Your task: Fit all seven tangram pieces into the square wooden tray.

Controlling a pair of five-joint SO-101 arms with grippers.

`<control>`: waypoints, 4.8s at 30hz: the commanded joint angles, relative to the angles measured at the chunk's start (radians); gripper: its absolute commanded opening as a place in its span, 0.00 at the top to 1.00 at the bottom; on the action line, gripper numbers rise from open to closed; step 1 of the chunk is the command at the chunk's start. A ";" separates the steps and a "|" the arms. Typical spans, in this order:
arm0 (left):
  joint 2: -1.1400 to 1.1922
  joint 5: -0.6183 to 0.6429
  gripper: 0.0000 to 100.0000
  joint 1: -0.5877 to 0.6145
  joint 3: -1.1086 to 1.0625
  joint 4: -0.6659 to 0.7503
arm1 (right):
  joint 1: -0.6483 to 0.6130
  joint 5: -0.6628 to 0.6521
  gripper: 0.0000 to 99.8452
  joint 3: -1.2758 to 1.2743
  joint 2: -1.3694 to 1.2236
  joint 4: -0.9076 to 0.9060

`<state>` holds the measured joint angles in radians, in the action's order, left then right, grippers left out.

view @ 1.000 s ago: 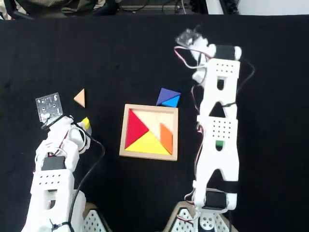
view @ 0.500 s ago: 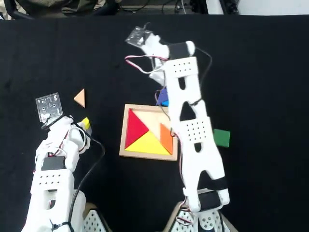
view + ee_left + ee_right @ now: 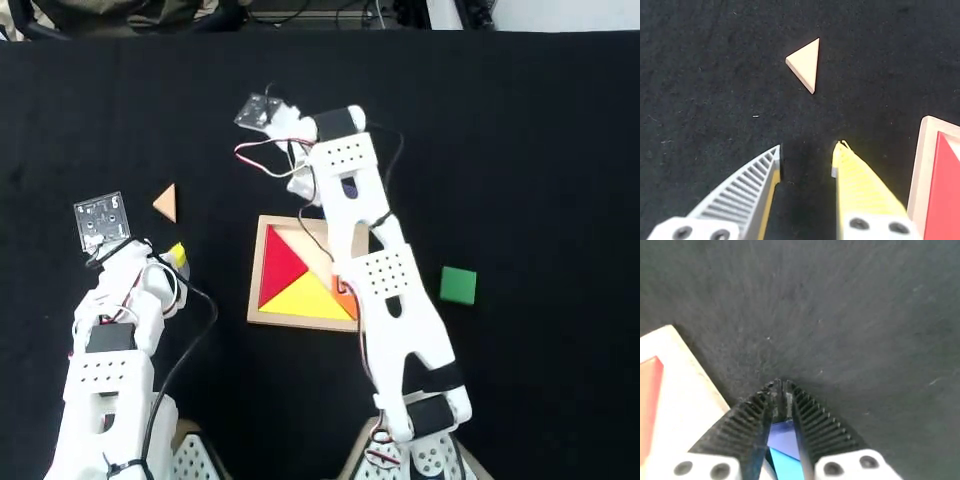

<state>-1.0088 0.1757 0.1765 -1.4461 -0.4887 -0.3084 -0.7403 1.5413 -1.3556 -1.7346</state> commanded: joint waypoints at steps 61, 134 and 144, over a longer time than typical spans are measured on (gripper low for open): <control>-0.014 0.008 0.82 -0.015 0.007 0.020 | 0.095 -0.101 0.99 -1.323 0.783 0.334; -0.005 0.008 0.82 -0.019 -0.002 0.072 | 0.494 -0.700 0.68 -1.414 0.799 0.473; -0.005 0.008 0.82 -0.021 -0.002 0.074 | 0.440 -0.701 0.68 -1.414 0.792 0.473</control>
<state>-1.0088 0.1757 0.1765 -1.4584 -0.4350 0.1642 -1.4308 0.0836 -0.5577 -1.2635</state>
